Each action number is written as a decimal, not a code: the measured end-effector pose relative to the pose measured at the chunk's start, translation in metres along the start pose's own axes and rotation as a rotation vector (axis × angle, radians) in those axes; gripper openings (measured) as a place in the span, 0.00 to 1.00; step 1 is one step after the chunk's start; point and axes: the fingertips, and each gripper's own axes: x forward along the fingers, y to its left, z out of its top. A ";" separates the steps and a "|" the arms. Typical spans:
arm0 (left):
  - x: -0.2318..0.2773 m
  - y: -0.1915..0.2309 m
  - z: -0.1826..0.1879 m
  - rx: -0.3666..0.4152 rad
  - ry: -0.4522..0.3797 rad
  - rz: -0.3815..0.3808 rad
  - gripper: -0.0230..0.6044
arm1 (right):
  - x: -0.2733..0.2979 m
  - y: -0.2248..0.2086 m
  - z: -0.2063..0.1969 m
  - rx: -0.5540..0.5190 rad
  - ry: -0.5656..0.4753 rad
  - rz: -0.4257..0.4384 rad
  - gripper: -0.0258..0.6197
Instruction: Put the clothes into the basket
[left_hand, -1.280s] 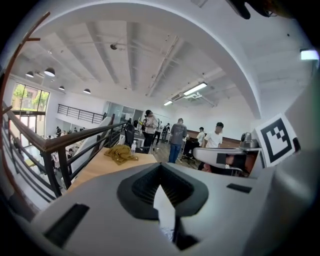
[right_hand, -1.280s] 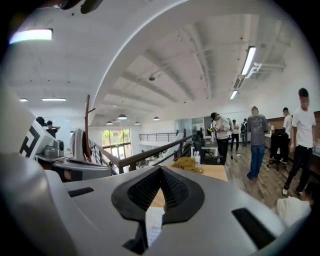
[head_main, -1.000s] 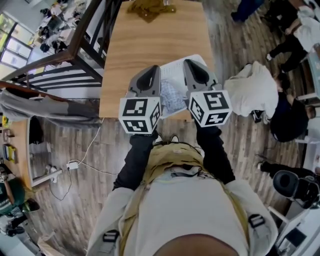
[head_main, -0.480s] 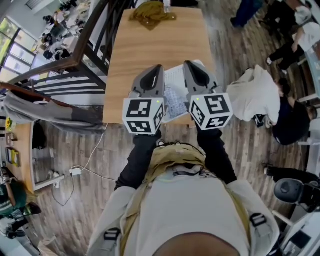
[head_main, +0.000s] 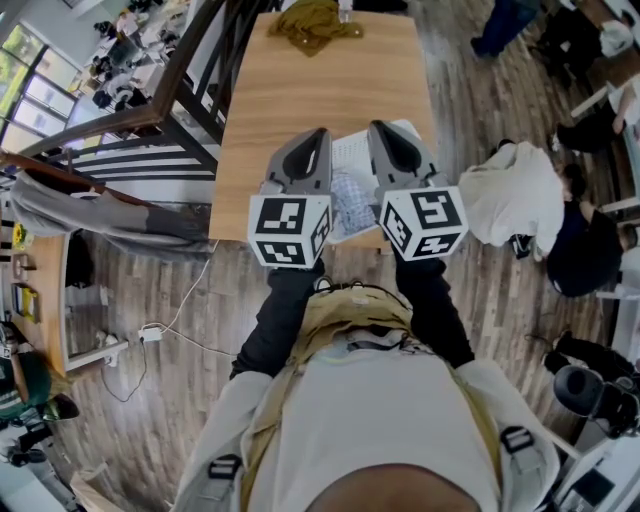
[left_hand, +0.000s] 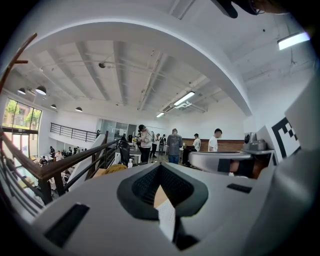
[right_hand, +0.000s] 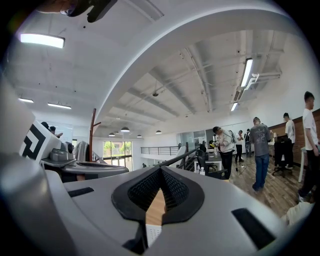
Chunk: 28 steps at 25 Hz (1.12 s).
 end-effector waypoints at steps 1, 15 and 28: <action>0.001 0.001 -0.001 -0.001 0.001 0.001 0.04 | 0.001 0.000 0.000 -0.002 0.000 0.002 0.08; 0.000 -0.001 0.002 -0.003 -0.006 0.006 0.04 | -0.002 -0.003 0.005 -0.008 0.001 -0.008 0.08; 0.002 0.001 -0.001 -0.003 0.000 0.009 0.04 | 0.000 -0.005 0.002 -0.013 0.002 -0.010 0.07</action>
